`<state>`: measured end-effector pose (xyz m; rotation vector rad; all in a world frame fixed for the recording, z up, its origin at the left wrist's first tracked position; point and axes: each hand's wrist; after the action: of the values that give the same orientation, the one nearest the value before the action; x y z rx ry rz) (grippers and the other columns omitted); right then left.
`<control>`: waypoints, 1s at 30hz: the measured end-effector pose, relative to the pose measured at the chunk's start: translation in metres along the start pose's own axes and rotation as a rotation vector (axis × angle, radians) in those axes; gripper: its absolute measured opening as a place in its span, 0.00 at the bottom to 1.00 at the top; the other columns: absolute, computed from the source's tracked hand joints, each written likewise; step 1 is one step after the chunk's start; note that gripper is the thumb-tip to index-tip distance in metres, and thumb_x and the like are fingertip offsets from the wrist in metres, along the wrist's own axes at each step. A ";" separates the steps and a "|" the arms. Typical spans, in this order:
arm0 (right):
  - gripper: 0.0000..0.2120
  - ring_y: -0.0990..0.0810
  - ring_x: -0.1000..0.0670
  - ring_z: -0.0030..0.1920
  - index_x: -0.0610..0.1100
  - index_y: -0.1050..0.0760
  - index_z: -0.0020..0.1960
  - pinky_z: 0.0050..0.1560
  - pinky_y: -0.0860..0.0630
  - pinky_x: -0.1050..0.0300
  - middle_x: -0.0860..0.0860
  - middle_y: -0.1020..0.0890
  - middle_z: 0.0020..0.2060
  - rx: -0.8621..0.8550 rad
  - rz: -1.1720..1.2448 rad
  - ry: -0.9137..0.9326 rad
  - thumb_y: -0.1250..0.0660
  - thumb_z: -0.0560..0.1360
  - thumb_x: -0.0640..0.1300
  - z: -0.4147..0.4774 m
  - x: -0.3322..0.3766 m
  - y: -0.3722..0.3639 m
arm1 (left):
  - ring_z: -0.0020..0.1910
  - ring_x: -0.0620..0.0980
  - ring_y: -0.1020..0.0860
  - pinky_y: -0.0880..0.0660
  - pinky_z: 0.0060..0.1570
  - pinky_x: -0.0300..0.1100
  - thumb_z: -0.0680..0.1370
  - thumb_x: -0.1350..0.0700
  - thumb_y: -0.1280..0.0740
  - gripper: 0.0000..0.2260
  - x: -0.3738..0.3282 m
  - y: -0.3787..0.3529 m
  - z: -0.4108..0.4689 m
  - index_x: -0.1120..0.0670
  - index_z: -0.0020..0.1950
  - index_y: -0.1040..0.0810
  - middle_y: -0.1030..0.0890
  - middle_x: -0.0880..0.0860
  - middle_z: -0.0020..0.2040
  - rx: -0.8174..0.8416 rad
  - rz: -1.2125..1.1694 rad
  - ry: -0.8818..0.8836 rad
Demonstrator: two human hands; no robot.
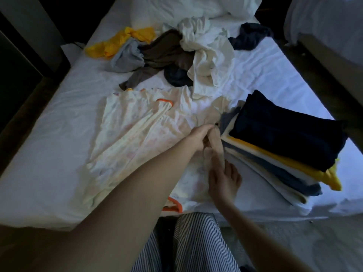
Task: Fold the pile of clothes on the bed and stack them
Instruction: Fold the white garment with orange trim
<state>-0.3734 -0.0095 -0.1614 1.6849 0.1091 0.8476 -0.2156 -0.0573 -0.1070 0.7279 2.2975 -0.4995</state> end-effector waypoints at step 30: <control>0.24 0.32 0.41 0.65 0.55 0.49 0.76 0.62 0.30 0.50 0.46 0.54 0.77 0.308 -0.284 0.152 0.48 0.81 0.52 0.004 0.032 0.025 | 0.59 0.53 0.26 0.30 0.59 0.51 0.80 0.67 0.45 0.22 -0.117 0.151 -0.052 0.51 0.73 0.35 0.28 0.53 0.68 0.040 -0.516 -0.602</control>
<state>-0.3568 -0.0049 -0.1241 1.8318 0.5953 0.7696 -0.0741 0.0442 -0.0118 -0.0326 1.8769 -0.8636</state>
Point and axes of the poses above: each hand's wrist, its own z-axis towards the middle knuckle, its own y-axis out of the back of the hand, x = y × z
